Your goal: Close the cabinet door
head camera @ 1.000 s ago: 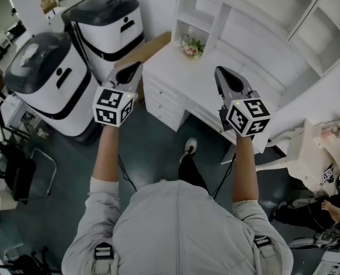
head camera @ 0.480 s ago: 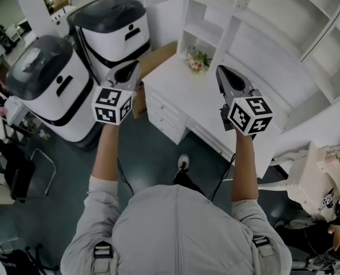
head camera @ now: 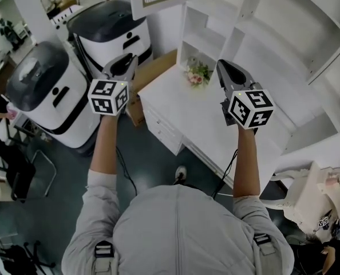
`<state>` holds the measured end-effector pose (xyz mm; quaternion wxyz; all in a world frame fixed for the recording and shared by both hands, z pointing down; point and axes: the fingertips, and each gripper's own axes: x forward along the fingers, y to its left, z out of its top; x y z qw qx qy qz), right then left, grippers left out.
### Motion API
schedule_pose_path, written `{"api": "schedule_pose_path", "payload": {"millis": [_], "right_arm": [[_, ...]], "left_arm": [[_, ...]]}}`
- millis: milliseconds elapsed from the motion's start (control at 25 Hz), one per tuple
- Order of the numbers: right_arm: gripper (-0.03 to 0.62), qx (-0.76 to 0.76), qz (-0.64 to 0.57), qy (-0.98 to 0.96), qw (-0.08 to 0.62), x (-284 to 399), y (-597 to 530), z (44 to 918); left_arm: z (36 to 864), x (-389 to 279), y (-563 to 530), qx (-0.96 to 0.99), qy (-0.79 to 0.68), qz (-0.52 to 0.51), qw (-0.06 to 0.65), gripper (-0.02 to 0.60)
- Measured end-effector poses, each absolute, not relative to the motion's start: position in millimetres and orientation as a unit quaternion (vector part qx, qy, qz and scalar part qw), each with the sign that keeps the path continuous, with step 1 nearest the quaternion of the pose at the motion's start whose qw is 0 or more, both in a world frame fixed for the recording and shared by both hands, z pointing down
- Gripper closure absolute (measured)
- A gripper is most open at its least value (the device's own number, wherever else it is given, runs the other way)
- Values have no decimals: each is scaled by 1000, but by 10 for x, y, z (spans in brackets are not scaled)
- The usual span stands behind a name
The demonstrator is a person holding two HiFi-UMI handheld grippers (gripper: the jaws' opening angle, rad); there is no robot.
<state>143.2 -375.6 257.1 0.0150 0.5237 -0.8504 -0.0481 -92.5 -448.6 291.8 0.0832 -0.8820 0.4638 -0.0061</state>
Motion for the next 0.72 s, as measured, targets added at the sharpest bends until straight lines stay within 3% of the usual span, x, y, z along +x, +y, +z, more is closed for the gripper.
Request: {"api": "schedule_pose_path", "payload": {"millis": [720], "right_arm": [[592,510,-25,-859,28,1844,-4530,2621]], "left_arm": [[2645,-1075,-6021,-844,532,-33,58,433]]}}
